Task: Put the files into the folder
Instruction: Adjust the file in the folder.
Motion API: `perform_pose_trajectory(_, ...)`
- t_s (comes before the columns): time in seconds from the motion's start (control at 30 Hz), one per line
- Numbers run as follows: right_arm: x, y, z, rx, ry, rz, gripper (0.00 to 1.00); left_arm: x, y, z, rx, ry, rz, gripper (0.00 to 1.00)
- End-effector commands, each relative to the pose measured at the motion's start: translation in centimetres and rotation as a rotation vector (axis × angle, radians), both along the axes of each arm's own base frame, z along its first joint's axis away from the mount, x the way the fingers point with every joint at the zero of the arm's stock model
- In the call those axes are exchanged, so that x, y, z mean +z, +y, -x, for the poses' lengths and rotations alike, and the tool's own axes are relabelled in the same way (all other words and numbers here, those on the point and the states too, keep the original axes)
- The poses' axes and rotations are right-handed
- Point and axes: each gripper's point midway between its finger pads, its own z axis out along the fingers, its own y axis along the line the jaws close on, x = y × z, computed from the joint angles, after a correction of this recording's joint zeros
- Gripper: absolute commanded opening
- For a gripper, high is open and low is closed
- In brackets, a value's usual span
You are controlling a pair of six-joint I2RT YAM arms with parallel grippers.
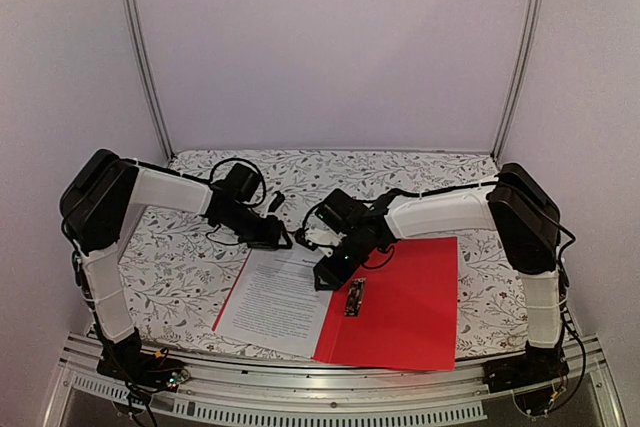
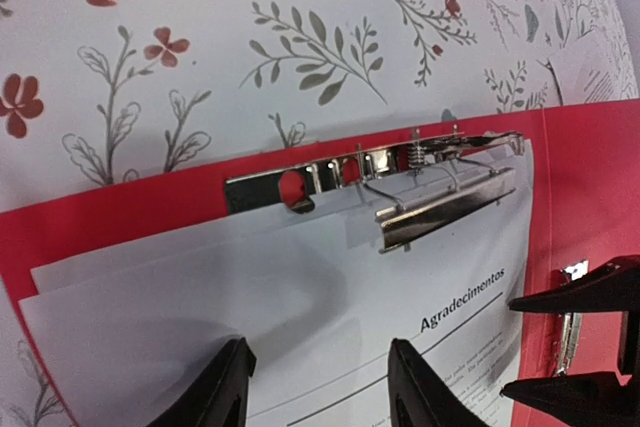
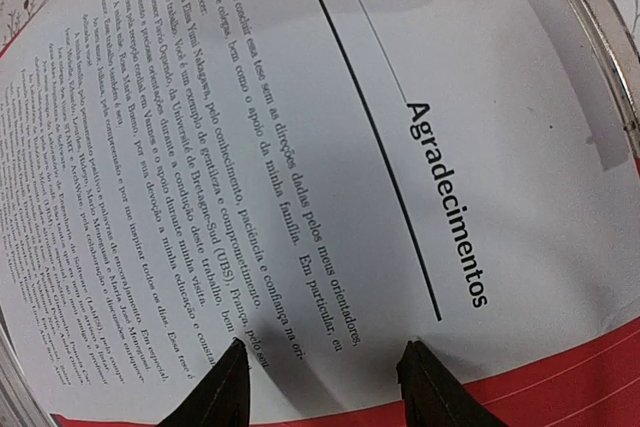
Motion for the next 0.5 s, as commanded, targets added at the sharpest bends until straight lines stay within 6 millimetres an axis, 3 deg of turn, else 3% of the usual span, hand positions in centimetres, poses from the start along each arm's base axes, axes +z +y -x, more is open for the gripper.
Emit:
perform_pose_trajectory(0.0,-1.2,-0.7,-0.7,-0.052,0.018,0.04,0.51,-0.9,-0.3,-0.3,-0.008,0.008,-0.01,0.49)
perform_pose_trajectory(0.17,-1.2,-0.9,-0.8,-0.05,0.017,0.046,0.52,-0.8,-0.7,-0.8,-0.013,0.003,-0.002,0.49)
perform_pose_trajectory(0.47,0.9,-0.1,-1.3,-0.043,-0.012,-0.012,0.58,-0.5,-1.3,-1.7,-0.011,-0.014,0.001,0.49)
